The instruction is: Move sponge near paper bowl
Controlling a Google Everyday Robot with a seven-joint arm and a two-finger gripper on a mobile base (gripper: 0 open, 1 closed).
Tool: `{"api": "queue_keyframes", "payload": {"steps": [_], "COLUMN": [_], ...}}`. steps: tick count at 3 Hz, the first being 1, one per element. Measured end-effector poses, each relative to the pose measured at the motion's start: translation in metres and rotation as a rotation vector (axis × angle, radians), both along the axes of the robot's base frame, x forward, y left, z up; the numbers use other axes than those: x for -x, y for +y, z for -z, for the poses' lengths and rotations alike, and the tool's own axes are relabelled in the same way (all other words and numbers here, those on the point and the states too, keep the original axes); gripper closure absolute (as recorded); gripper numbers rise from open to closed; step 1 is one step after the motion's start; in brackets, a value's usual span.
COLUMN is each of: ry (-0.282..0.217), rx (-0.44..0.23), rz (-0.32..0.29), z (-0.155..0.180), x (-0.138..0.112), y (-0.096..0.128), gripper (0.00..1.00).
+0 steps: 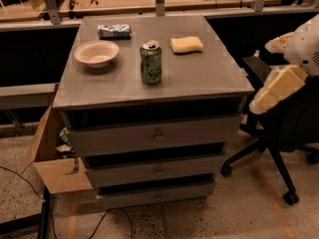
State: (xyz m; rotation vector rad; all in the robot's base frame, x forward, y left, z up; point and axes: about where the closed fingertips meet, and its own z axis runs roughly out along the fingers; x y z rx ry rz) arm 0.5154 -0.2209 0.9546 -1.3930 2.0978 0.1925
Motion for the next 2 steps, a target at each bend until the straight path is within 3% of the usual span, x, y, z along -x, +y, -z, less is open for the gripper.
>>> {"api": "queue_keyframes", "payload": {"steps": [1, 2], "ry": [-0.040, -0.046], "rx": [-0.204, -0.346], "rz": [0.121, 0.277], "z": [0.015, 0.041], "x": [-0.048, -0.091], "y": [-0.004, -0.003], "gripper": [0.00, 0.00]}}
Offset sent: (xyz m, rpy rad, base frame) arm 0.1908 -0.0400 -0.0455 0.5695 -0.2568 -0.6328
